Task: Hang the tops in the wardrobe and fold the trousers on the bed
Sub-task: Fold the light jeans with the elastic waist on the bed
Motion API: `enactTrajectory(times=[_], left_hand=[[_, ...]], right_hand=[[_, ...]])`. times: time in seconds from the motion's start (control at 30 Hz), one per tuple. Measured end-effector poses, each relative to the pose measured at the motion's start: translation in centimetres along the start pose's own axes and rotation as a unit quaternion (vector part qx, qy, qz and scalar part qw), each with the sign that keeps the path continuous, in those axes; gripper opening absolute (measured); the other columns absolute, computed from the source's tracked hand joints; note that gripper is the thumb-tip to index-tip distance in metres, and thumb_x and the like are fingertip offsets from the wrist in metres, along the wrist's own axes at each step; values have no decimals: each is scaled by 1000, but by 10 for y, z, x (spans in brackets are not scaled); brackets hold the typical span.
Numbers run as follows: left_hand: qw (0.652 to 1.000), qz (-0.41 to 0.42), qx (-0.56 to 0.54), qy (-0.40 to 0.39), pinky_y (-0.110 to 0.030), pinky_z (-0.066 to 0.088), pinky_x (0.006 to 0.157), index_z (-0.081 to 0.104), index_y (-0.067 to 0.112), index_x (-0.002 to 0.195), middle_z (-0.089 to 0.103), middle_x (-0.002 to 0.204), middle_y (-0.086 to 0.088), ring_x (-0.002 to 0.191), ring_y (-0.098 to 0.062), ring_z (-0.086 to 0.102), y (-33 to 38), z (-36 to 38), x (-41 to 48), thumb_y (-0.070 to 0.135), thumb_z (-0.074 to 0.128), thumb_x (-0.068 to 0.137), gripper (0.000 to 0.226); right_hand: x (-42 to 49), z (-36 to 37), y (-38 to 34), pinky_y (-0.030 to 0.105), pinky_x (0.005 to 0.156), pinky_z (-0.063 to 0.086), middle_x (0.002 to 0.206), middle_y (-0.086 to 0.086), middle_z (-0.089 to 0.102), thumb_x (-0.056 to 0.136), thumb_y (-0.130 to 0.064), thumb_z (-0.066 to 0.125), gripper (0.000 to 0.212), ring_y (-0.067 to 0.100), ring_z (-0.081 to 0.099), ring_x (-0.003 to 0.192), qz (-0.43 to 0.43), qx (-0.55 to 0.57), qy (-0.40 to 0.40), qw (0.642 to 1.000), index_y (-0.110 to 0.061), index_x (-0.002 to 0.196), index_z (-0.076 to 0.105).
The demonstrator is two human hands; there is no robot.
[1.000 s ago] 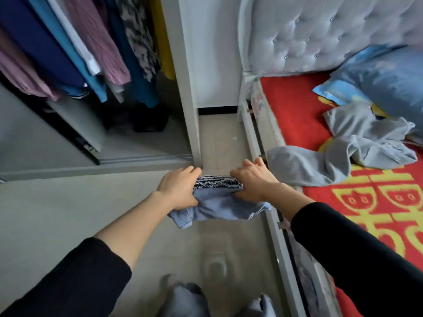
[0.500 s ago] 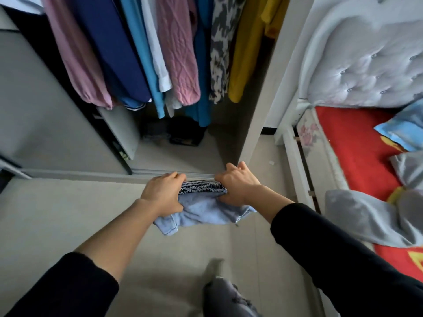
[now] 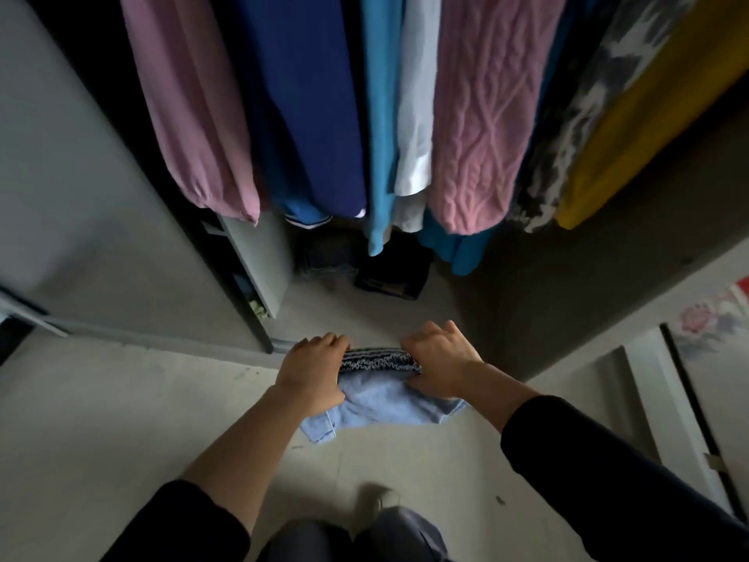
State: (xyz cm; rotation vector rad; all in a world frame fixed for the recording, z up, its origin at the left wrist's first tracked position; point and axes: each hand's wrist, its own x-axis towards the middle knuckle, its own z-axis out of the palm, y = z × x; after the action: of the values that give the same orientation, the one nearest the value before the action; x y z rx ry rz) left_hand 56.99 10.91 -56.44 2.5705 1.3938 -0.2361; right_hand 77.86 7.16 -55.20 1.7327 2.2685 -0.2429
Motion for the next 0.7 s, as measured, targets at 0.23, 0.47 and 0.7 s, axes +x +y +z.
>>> enactTrajectory(times=[0.23, 0.47, 0.7], left_hand=[[1000, -2, -2, 21, -30, 36, 74, 45, 18, 110, 53, 110, 2, 103, -22, 55, -111, 105, 122, 22, 66, 70, 45], [989, 3, 45, 144, -38, 42, 86, 44, 22, 115, 48, 115, 3, 116, -21, 48, -194, 189, 245, 22, 71, 70, 53], [947, -5, 107, 304, -42, 49, 72, 61, 14, 96, 58, 89, -8, 85, -32, 60, -241, 309, 296, 11, 65, 66, 31]], right_hand=[[167, 92, -5, 39, 98, 34, 117, -2, 61, 84, -40, 56, 33, 22, 46, 119, 12, -25, 20, 999, -22, 110, 54], [309, 176, 6, 37, 91, 39, 111, 6, 64, 77, -33, 66, 44, 27, 52, 112, 40, -71, 166, 983, -15, 117, 57], [386, 287, -6, 35, 59, 50, 82, 9, 63, 64, -14, 58, 23, 31, 63, 76, 60, -81, 275, 956, -11, 84, 67]])
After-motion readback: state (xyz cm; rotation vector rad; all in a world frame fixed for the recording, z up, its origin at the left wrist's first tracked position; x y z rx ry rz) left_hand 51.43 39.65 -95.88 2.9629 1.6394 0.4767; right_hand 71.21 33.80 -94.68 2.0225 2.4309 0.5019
